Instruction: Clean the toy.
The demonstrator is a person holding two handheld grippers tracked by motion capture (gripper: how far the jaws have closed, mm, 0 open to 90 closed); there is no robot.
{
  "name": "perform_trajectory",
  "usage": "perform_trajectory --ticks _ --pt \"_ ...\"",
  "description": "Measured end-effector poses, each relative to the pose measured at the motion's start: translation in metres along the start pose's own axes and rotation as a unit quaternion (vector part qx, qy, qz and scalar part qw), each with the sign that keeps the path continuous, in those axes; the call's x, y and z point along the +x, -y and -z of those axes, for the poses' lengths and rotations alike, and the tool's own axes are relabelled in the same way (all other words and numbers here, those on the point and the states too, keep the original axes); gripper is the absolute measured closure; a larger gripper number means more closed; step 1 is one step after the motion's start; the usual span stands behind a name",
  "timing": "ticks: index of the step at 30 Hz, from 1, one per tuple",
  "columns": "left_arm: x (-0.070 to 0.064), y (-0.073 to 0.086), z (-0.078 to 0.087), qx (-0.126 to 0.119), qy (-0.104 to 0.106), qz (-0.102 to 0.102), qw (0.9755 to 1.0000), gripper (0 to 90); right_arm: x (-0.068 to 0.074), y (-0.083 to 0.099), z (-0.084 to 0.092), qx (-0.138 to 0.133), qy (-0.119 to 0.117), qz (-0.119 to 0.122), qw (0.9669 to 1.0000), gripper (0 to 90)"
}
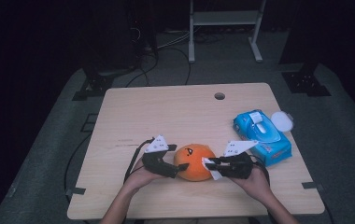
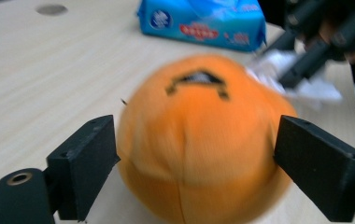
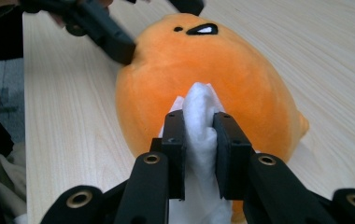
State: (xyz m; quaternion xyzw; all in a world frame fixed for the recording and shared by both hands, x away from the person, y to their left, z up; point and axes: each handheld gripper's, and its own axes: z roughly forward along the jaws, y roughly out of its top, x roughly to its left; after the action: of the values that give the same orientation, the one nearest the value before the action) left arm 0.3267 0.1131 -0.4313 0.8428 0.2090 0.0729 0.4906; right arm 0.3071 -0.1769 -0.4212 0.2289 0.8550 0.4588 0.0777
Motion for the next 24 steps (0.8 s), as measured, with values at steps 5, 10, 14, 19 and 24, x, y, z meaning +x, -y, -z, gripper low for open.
perform_trajectory --ticks 5,10,14,19,24 --pt "0.0 0.003 -0.006 -0.004 -0.016 -0.004 0.9999 28.0 0.011 -0.004 -0.003 -0.014 -0.022 -0.007 0.9996 75.3" --pt "0.003 0.006 -0.004 -0.01 -0.013 0.0 0.9999 31.1 0.013 -0.013 -0.006 -0.011 -0.022 0.013 0.9996 75.3" --pt "0.004 0.007 -0.005 -0.012 -0.011 0.011 0.9998 24.7 -0.005 -0.004 0.003 -0.008 0.01 -0.007 0.9999 75.3" --pt "0.004 0.008 -0.014 -0.002 0.006 0.047 0.9989 10.2 -0.008 0.004 0.007 0.0 0.015 -0.018 0.9997 75.3" --pt "-0.012 0.0 -0.013 -0.005 0.002 -0.034 0.9994 23.5 0.012 -0.012 0.002 -0.019 -0.013 0.009 0.9997 75.3"
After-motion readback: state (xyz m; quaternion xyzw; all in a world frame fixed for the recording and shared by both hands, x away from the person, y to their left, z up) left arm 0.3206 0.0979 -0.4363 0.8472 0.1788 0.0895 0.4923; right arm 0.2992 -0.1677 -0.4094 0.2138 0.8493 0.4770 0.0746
